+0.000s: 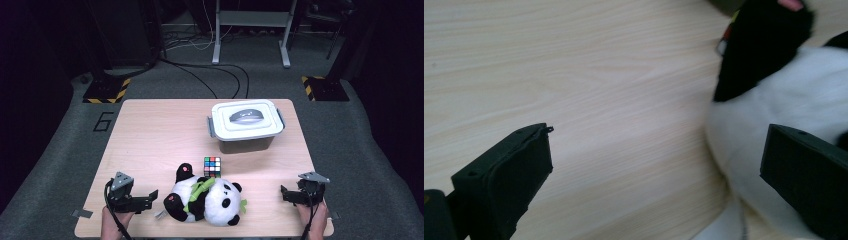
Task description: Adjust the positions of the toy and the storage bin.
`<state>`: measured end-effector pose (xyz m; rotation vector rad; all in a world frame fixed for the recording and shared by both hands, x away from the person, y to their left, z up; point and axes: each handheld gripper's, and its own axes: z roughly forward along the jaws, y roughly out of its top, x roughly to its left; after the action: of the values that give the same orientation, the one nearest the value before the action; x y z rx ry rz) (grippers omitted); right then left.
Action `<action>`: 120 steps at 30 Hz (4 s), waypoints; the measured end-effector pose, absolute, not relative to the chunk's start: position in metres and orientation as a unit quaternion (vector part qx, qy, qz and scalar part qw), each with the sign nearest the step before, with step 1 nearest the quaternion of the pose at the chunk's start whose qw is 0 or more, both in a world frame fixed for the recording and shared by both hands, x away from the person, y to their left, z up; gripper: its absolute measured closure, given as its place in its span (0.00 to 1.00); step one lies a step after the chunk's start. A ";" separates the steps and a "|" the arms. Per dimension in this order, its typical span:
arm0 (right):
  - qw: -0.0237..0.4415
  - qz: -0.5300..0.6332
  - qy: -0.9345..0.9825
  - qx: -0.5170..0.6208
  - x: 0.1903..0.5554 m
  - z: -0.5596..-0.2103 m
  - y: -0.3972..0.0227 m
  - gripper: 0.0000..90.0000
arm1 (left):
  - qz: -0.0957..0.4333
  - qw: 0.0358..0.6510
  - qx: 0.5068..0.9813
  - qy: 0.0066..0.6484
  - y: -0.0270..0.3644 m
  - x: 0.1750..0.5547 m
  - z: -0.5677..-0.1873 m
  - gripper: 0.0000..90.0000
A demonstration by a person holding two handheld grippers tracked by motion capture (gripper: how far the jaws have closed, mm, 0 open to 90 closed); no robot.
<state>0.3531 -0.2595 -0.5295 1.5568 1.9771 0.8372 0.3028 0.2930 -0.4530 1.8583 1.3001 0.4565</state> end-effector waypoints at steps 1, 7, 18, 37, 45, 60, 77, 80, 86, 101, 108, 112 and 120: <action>0.242 0.306 0.724 0.569 0.353 -0.530 -0.260 0.00 | 0.181 0.407 0.735 0.511 0.290 0.302 -0.450 0.00; 0.242 0.307 0.723 0.569 0.353 -0.530 -0.259 0.00 | 0.188 0.418 0.735 0.499 0.280 0.296 -0.438 0.00; 0.243 0.306 0.722 0.571 0.353 -0.530 -0.260 0.00 | 0.181 0.446 0.741 0.468 0.256 0.281 -0.424 0.00; 0.244 0.306 0.722 0.571 0.353 -0.530 -0.260 0.00 | 0.138 0.455 0.761 0.441 0.227 0.273 -0.449 0.54; 0.244 0.306 0.720 0.573 0.353 -0.530 -0.260 0.01 | 0.147 0.466 0.767 0.417 0.228 0.270 -0.451 0.75; 0.245 0.307 0.719 0.574 0.353 -0.530 -0.260 0.01 | 0.144 0.468 0.771 0.408 0.265 0.278 -0.446 0.78; 0.247 0.306 0.718 0.575 0.353 -0.529 -0.260 0.01 | 0.139 0.458 0.775 0.413 0.326 0.294 -0.437 0.77; 0.248 0.305 0.717 0.575 0.353 -0.529 -0.260 0.01 | 0.143 0.453 0.776 0.416 0.338 0.297 -0.434 0.77; 0.248 0.305 0.717 0.575 0.353 -0.529 -0.260 0.01 | 0.153 0.442 0.771 0.432 0.349 0.295 -0.436 0.75; 0.248 0.305 0.717 0.575 0.353 -0.529 -0.260 0.01 | 0.197 0.423 0.771 0.433 0.295 0.291 -0.415 0.17; 0.248 0.306 0.717 0.575 0.353 -0.529 -0.260 0.02 | 0.190 0.400 0.788 0.428 0.267 0.302 -0.426 0.21; 0.248 0.307 0.717 0.575 0.352 -0.529 -0.260 0.02 | 0.184 0.385 0.792 0.435 0.261 0.308 -0.431 0.31; 0.247 0.307 0.717 0.575 0.353 -0.529 -0.260 0.02 | 0.204 0.343 0.796 0.455 0.254 0.314 -0.439 0.48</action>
<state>0.3525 -0.2601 -0.5294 1.5671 1.9547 0.8372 0.3143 0.2537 -0.4385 2.0700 1.1832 0.5295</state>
